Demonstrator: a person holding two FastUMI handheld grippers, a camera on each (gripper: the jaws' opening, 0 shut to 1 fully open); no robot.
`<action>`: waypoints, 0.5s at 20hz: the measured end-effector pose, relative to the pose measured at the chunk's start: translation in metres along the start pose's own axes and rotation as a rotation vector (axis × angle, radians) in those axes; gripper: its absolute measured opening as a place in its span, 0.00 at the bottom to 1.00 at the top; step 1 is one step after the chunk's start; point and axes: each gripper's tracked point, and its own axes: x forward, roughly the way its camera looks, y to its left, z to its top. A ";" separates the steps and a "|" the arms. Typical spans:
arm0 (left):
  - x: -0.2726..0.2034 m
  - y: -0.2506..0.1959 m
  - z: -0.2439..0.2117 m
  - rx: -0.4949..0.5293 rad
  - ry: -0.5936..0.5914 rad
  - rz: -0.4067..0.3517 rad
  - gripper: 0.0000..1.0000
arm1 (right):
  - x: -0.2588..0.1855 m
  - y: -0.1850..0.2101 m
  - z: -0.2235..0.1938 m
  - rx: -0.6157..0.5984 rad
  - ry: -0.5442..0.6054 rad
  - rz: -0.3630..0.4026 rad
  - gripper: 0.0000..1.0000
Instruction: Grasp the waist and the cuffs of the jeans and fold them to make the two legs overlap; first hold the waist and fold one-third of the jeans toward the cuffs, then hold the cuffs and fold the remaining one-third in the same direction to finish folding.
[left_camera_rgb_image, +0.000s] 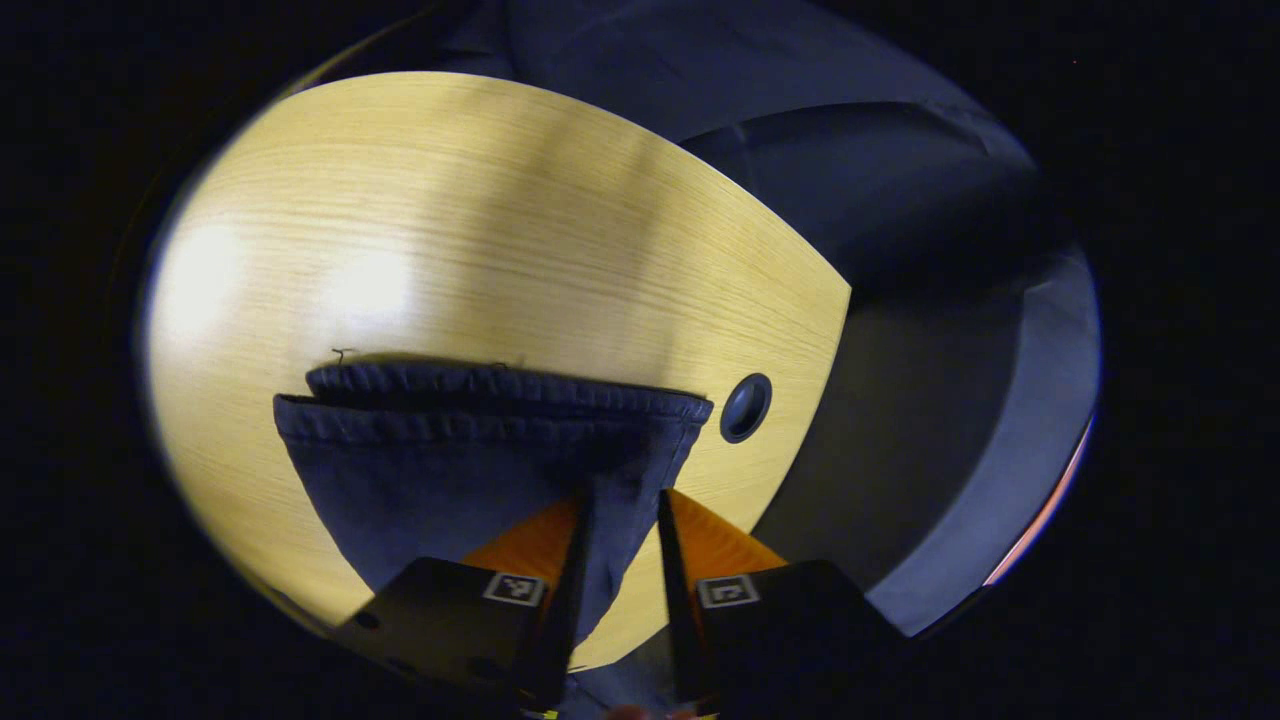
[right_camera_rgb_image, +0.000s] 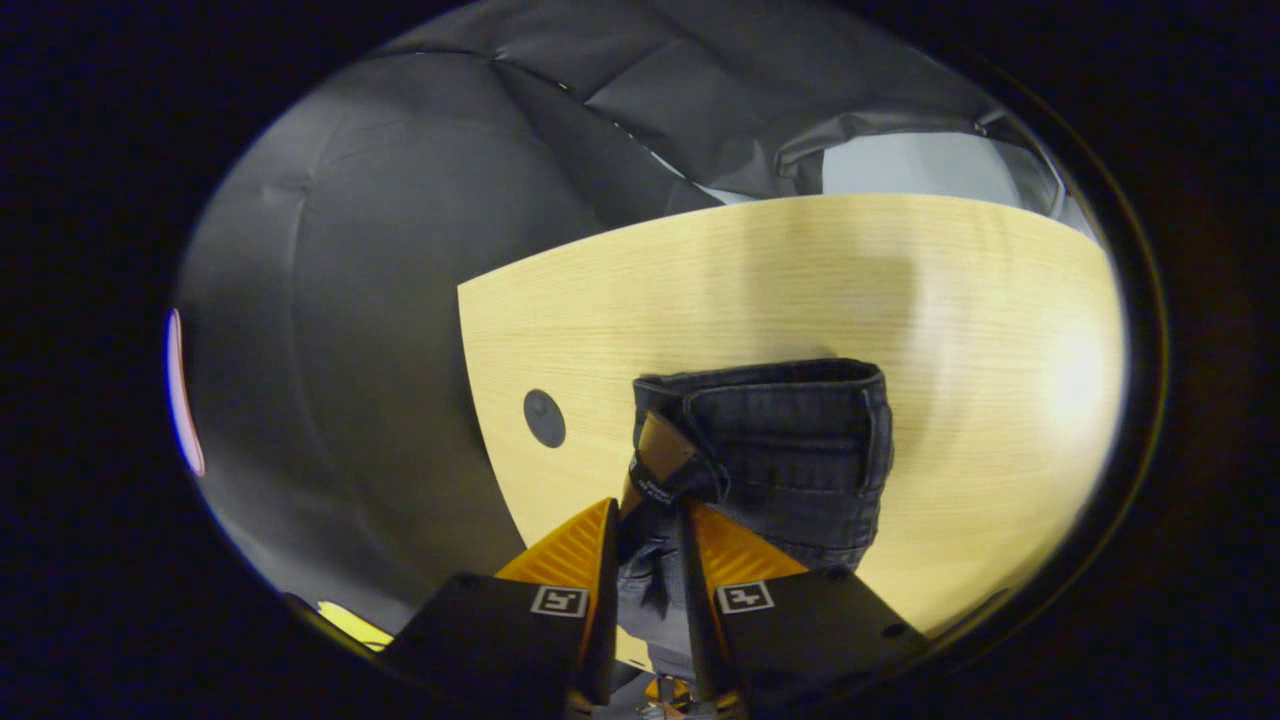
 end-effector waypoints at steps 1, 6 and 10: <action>-0.003 0.001 -0.004 -0.002 0.005 0.002 0.62 | -0.005 0.003 -0.003 0.008 0.003 0.009 0.31; -0.060 -0.017 -0.036 0.066 0.010 -0.031 0.99 | -0.056 -0.006 -0.001 -0.119 -0.063 0.029 1.00; -0.112 -0.047 -0.071 0.463 -0.097 -0.129 0.99 | -0.109 -0.004 -0.022 -0.388 -0.167 0.135 0.96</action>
